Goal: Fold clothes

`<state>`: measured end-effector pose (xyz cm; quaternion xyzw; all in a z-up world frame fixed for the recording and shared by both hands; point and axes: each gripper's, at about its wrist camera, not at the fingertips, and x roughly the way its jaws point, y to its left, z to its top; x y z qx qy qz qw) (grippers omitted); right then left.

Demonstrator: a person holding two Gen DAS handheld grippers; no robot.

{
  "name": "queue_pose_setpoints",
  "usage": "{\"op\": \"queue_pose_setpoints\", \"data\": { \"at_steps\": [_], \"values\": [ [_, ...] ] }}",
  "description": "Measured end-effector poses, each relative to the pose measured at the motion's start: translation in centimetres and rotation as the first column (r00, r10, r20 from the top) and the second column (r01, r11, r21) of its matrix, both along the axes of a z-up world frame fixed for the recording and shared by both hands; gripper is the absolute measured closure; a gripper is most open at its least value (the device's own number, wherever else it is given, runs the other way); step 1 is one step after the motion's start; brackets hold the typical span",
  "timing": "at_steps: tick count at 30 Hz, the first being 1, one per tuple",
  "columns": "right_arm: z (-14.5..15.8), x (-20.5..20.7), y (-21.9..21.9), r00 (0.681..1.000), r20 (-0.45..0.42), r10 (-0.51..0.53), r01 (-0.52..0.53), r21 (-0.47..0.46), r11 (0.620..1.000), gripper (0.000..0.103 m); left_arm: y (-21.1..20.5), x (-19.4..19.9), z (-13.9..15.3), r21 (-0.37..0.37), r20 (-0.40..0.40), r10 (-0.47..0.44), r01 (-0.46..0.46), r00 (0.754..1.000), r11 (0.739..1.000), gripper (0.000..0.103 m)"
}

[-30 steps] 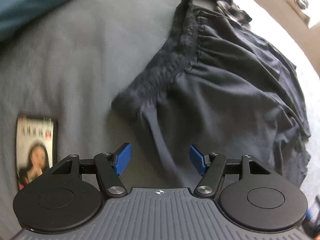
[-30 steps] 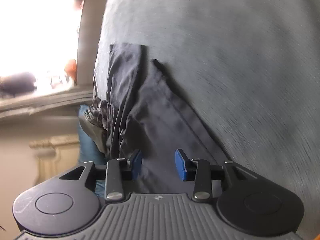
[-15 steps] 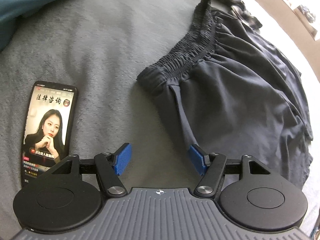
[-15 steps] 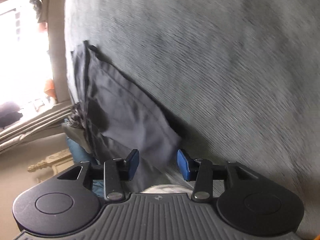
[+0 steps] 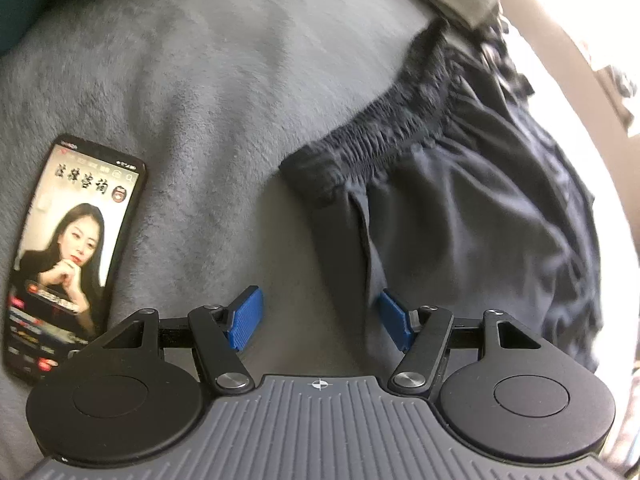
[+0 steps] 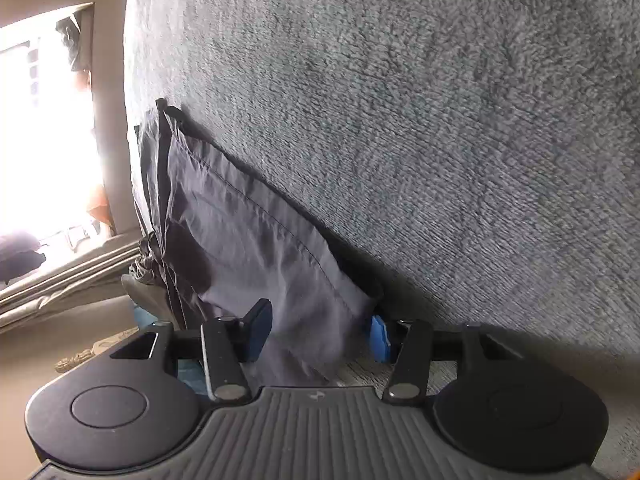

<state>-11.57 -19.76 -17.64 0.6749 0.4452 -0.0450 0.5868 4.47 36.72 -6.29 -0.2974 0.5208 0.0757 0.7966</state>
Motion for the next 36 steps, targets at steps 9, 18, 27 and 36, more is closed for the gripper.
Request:
{"op": "queue_pose_setpoints", "data": {
  "at_steps": [9, 18, 27, 36],
  "values": [
    [0.9, 1.6, 0.1, 0.999, 0.010, 0.040, -0.039, -0.117, 0.992, 0.099, 0.3, 2.2, -0.4, -0.004, 0.026, 0.067, -0.067, 0.997, 0.998, 0.082],
    [8.8, 5.6, -0.8, 0.972, 0.201, 0.118, -0.053, -0.300, 0.953, 0.101, -0.9, 2.0, 3.2, 0.029, 0.091, 0.052, -0.055, 0.994, 0.998, 0.103],
    [17.0, 17.0, -1.7, 0.903, 0.362, 0.231, -0.058, -0.431, 0.900, 0.101, -3.2, 5.9, 7.3, -0.044, 0.208, 0.125, -0.118, 0.970, 0.992, 0.103],
    [20.9, 32.8, -0.5, 0.856, 0.400, 0.328, -0.090, -0.509, 0.856, 0.101, -5.3, 15.0, 7.4, -0.056, 0.250, 0.170, -0.161, 0.953, 0.985, 0.103]
  ]
}}
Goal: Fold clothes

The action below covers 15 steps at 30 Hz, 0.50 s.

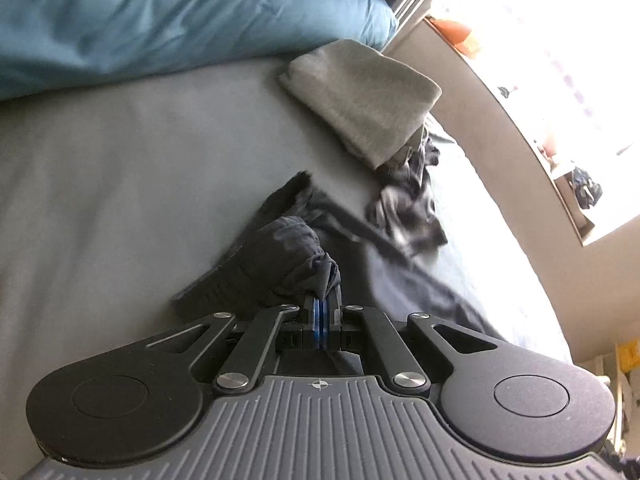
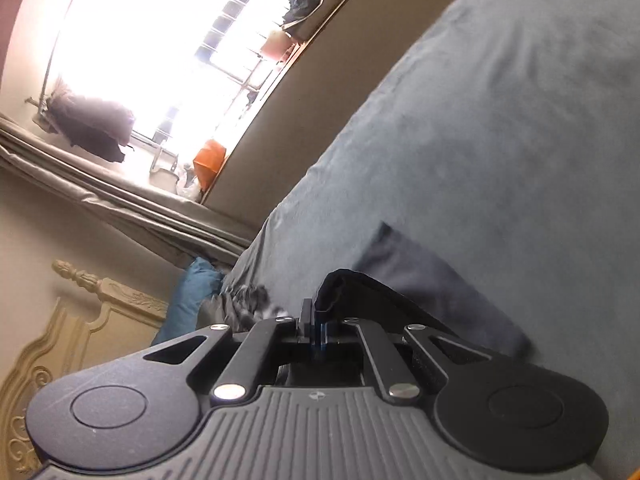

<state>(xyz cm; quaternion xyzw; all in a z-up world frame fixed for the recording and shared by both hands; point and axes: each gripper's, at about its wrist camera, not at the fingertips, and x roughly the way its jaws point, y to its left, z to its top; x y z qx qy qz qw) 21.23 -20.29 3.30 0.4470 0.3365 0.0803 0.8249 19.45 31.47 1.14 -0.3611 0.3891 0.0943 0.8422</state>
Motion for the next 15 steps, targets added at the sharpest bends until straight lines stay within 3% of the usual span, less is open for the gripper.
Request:
{"op": "queue_pose_setpoints", "data": {
  "at_steps": [7, 15],
  "values": [
    [-2.0, 9.1, 2.3, 0.996, -0.088, 0.004, -0.007, -0.036, 0.999, 0.101, 0.1, 5.3, -1.3, 0.002, -0.045, 0.038, -0.038, 0.998, 0.999, 0.103],
    [-4.8, 15.8, 5.4, 0.984, -0.178, 0.001, -0.014, -0.073, 0.997, 0.101, 1.2, 9.6, -2.8, 0.014, -0.105, 0.019, -0.018, 0.994, 1.000, 0.103]
  ]
}}
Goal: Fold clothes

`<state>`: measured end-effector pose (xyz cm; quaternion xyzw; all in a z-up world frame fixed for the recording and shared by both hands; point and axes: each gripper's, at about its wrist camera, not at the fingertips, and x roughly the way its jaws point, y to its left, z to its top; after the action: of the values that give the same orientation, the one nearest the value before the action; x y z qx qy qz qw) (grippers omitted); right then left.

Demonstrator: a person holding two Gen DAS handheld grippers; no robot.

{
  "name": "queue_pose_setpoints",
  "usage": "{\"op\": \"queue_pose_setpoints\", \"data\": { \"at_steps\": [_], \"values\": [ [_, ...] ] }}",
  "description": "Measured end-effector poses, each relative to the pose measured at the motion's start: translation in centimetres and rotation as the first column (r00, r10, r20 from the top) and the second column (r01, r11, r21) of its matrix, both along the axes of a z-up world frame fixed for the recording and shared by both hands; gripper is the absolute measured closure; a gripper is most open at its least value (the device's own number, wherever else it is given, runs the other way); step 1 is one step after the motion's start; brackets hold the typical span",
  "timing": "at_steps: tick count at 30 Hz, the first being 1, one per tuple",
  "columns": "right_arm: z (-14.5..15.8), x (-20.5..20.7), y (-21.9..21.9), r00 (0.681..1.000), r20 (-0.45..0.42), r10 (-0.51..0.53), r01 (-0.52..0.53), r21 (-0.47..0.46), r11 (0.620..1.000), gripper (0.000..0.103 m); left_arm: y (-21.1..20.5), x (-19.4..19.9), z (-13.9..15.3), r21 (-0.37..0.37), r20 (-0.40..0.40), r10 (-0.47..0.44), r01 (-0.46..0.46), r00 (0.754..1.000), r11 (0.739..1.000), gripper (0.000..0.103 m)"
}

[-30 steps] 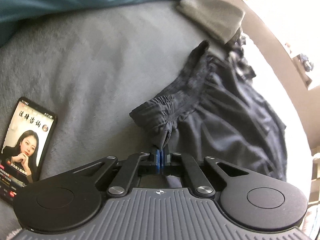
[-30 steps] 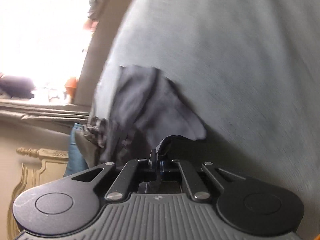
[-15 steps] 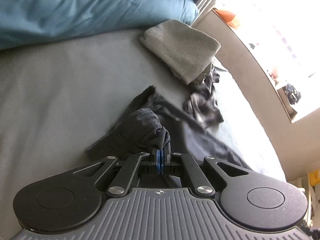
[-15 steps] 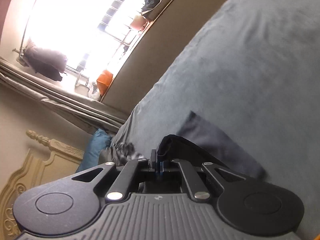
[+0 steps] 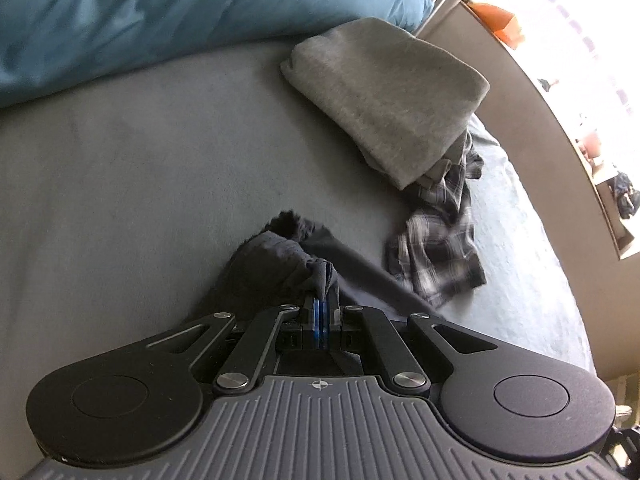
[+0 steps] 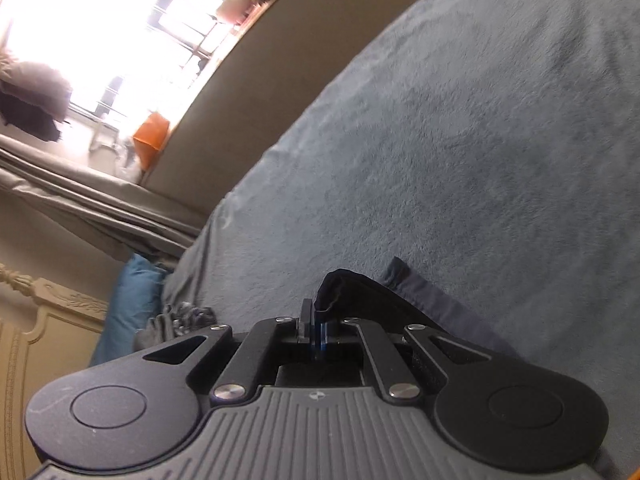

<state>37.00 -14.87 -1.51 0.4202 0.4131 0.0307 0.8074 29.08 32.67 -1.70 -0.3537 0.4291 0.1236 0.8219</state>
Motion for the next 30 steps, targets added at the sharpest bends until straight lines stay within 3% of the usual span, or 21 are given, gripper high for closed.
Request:
{"op": "queue_pose_setpoints", "data": {
  "at_steps": [5, 10, 15, 18, 21, 26, 30],
  "values": [
    [-2.0, 2.2, 0.7, 0.999, -0.027, -0.031, 0.031, 0.005, 0.999, 0.101, 0.4, 1.8, -0.6, 0.005, 0.012, -0.045, 0.045, 0.999, 0.999, 0.102],
    [-4.1, 3.9, 1.2, 0.998, -0.047, -0.045, 0.045, -0.007, 0.999, 0.099, 1.2, 2.5, -1.1, -0.047, 0.051, -0.092, 0.094, 0.994, 0.994, 0.094],
    [-5.8, 3.7, 1.0, 0.996, -0.061, -0.060, 0.065, 0.081, 0.995, 0.072, 2.9, 0.2, 0.6, -0.067, 0.198, -0.022, 0.036, 0.980, 0.997, 0.074],
    [-4.9, 2.0, 0.2, 0.997, -0.025, -0.069, 0.071, 0.093, 0.993, 0.066, 4.1, -1.3, 2.0, -0.042, 0.234, 0.018, -0.009, 0.972, 0.999, 0.065],
    [-3.5, -0.8, -1.1, 0.998, 0.007, -0.061, 0.059, 0.154, 0.986, 0.065, 5.3, -2.3, 2.4, -0.042, 0.208, 0.021, -0.012, 0.978, 0.999, 0.061],
    [-1.4, -7.6, -2.6, 0.998, 0.060, -0.010, -0.010, 0.323, 0.946, 0.063, 5.3, -4.1, 1.6, -0.034, 0.099, -0.084, 0.088, 0.992, 0.996, 0.056],
    [-1.2, -13.9, -2.2, 0.995, 0.005, 0.097, -0.091, 0.389, 0.917, 0.059, 4.4, -6.0, 0.0, -0.084, 0.011, -0.162, 0.162, 0.987, 0.983, 0.049]
  ]
}}
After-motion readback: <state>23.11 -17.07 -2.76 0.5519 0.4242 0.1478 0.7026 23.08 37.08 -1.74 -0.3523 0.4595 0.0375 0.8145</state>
